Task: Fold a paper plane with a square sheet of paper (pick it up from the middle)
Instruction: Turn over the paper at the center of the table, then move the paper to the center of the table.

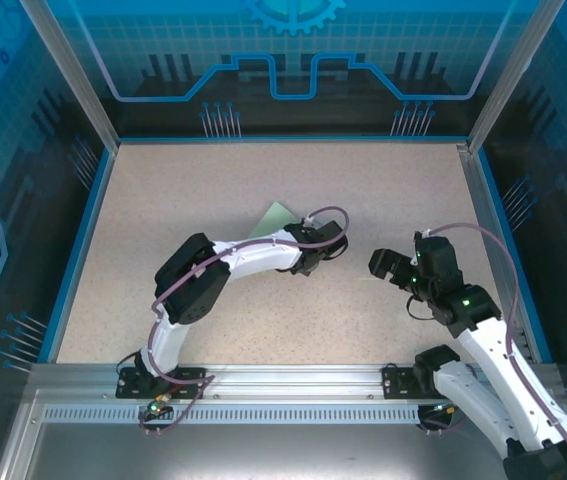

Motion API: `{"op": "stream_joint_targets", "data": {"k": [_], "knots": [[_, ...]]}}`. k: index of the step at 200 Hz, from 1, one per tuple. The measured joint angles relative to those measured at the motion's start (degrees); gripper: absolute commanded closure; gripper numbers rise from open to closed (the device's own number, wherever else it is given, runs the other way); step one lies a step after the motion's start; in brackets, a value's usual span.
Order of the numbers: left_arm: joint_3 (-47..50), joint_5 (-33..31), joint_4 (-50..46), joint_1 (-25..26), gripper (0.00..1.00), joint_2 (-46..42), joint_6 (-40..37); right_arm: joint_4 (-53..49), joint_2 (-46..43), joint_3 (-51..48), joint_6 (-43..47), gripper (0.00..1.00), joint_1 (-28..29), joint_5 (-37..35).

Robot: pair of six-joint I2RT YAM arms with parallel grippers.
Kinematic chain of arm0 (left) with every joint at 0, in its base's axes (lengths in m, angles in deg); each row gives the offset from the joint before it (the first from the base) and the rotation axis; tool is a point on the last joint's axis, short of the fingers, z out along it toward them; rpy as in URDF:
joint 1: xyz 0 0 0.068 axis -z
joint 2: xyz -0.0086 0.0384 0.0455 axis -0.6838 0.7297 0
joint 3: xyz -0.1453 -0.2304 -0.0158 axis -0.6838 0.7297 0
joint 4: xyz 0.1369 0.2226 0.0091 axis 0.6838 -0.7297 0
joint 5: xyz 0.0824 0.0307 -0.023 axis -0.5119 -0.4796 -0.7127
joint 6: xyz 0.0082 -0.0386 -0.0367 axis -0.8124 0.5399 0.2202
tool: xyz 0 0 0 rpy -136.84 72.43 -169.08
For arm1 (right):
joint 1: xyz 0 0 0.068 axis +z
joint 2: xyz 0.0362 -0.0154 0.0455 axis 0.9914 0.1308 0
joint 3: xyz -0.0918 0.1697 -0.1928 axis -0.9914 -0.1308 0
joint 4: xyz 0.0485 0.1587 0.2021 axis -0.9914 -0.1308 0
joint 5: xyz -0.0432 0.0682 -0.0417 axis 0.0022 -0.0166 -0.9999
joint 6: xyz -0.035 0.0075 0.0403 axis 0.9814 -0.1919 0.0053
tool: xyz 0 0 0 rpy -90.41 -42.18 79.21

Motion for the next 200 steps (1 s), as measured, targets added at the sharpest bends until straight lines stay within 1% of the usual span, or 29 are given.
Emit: {"op": "stream_joint_targets", "data": {"k": [29,52,65,89,119,138,160,180,200], "knots": [[3.8,4.59,2.45,0.0,0.7,-0.04,1.9,-0.02,1.95,0.0,0.52,0.04,-0.5,0.85],[5.29,7.76,3.87,-0.09,0.61,-0.7,2.99,0.04,3.45,0.0,1.05,0.04,-0.9,1.46],[5.51,10.4,4.09,-0.2,0.55,-2.12,3.28,0.09,4.52,0.0,1.36,0.04,-1.09,1.84],[5.77,16.52,4.85,-0.2,0.45,-8.24,4.44,0.5,6.45,0.04,1.73,0.04,-1.22,2.64],[7.85,26.01,8.2,-1.27,0.42,-20.15,6.27,2.82,10.93,1.11,2.54,0.06,-1.22,3.96],[10.99,32.5,11.34,-4.48,0.4,-27.19,7.72,5.14,16.13,3.37,2.75,0.08,-1.2,5.75],[15.41,37.03,14.64,-9.88,0.4,-31.93,9.88,7.87,22.84,6.95,2.78,0.1,0.04,7.08],[20.87,38.93,17.18,-15.02,0.39,-33.99,12.37,9.64,31.26,12.63,2.75,0.13,4.72,7.08],[27.41,39.71,18.91,-20.04,0.33,-34.95,15.72,10.71,42.82,22.1,2.75,0.14,11.47,6.99]]}}
